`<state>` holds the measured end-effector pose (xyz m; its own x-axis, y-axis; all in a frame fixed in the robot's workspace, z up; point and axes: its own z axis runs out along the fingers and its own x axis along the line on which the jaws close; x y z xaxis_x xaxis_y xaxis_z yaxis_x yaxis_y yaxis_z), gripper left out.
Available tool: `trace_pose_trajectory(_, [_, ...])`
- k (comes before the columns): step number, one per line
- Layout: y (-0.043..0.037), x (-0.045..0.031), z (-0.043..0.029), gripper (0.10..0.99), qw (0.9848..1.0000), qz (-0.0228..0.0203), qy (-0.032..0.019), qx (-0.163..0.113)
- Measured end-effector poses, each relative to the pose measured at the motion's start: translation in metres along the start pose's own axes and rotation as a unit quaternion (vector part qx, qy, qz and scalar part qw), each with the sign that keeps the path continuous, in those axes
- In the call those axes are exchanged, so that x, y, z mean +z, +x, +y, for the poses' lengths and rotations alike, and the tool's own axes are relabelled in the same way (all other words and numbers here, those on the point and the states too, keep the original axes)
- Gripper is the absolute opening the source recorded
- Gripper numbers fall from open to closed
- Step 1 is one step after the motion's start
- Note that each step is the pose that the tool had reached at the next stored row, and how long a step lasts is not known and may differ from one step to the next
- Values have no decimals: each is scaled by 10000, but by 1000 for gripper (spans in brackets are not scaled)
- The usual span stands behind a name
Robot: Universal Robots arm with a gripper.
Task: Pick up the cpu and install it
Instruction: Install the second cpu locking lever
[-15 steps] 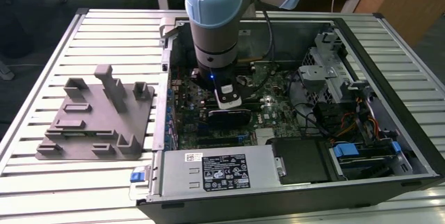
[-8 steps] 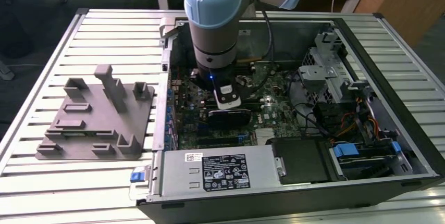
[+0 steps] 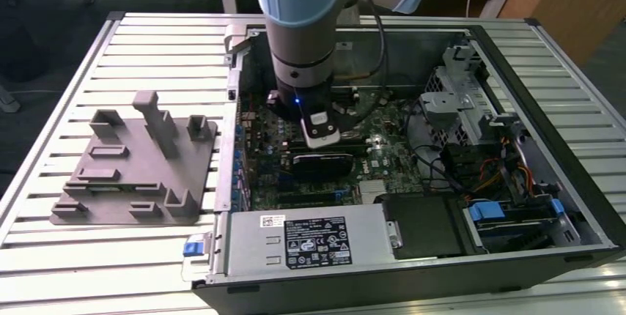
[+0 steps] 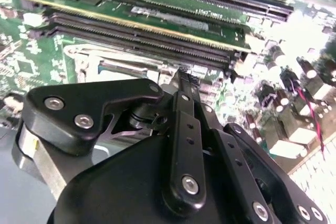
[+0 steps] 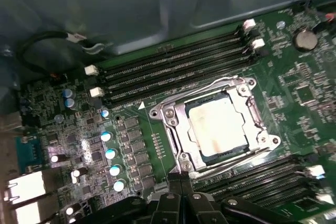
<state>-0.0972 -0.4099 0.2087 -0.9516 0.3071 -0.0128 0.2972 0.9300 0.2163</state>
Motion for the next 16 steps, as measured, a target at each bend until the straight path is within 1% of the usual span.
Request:
trace_pose_trajectory(3, [-1, -84, 18, 106, 10000, -7, 3, -1])
trace_pose_trajectory(5, [-1, -132, 29, 106, 10000, -16, 23, 0])
trace_pose_trajectory(6, [-1, -149, 34, 106, 10000, -26, 51, 2])
trace_pose_trajectory(7, [-3, -162, 38, 106, 9999, -43, 98, 8])
trace_pose_trajectory(10, [-20, -186, 48, 106, 9996, -108, 277, 41])
trace_pose_trajectory(11, [-30, -188, 51, 106, 9994, -125, 321, 52])
trace_pose_trajectory(12, [-45, -186, 57, 106, 9993, -134, 343, 60])
trace_pose_trajectory(13, [-64, -185, 63, 106, 9993, -139, 354, 68])
trace_pose_trajectory(16, [-145, -177, 93, 106, 9992, -143, 360, 78])
